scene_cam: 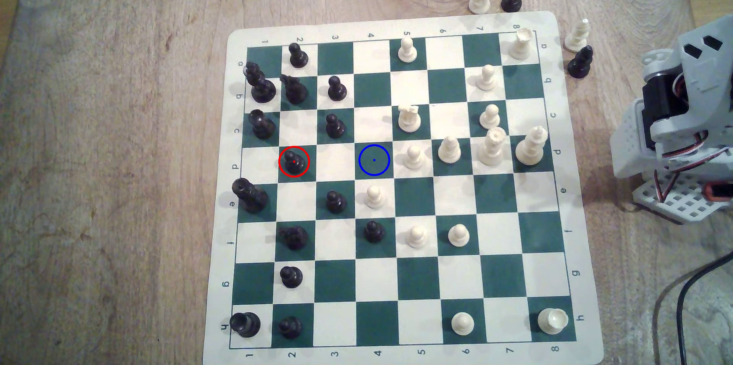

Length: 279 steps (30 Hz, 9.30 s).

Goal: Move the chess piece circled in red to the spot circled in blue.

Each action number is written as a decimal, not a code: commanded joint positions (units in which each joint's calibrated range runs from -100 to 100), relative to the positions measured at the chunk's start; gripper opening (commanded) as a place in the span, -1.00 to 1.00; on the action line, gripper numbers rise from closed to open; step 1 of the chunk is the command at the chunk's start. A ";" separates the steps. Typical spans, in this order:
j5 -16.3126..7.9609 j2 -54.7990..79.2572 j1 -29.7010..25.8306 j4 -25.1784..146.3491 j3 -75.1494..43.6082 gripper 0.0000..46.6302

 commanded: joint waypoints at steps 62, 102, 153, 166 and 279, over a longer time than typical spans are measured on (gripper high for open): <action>-5.67 86.65 -1.81 141.55 -87.04 -0.56; -4.93 118.65 0.45 141.14 -115.69 -0.33; -5.62 126.97 -0.80 140.65 -123.85 -0.73; -5.62 125.86 -0.80 140.74 -123.76 -0.99; -3.52 48.19 -3.22 132.95 -41.89 -0.99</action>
